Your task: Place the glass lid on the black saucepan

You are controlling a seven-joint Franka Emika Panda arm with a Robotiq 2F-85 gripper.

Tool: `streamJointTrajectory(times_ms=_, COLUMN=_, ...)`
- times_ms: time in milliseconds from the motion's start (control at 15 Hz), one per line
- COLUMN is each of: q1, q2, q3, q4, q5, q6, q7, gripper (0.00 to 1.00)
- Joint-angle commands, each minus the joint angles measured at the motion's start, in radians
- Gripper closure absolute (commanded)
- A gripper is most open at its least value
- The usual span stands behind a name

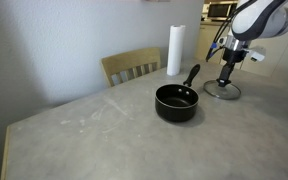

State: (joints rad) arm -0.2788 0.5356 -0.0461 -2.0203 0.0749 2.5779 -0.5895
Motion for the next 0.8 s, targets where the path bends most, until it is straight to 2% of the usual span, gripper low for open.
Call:
streamJointTrajectory(times_ms=0, q1=-0.023, q2=0.02, q3=0.02, q4=0.028, q5=-0.02, q6=-0.013, q7=-0.001, gripper=0.36)
streamJointTrajectory(times_ms=200, q1=-0.024, q2=0.02, q3=0.022, q4=0.03, q5=-0.02, q6=-0.012, q7=-0.002, gripper=0.51)
streamJointTrajectory(times_ms=267, q1=-0.024, q2=0.02, q3=0.022, q4=0.031, q5=-0.021, q6=-0.012, q7=-0.004, gripper=0.63)
streamJointTrajectory(times_ms=467, q1=-0.026, q2=0.019, q3=0.023, q4=0.033, q5=-0.021, q6=-0.013, q7=-0.007, gripper=0.83)
streamJointTrajectory(times_ms=733, q1=-0.029, q2=0.006, q3=0.021, q4=0.025, q5=-0.029, q6=-0.015, q7=-0.023, gripper=0.84)
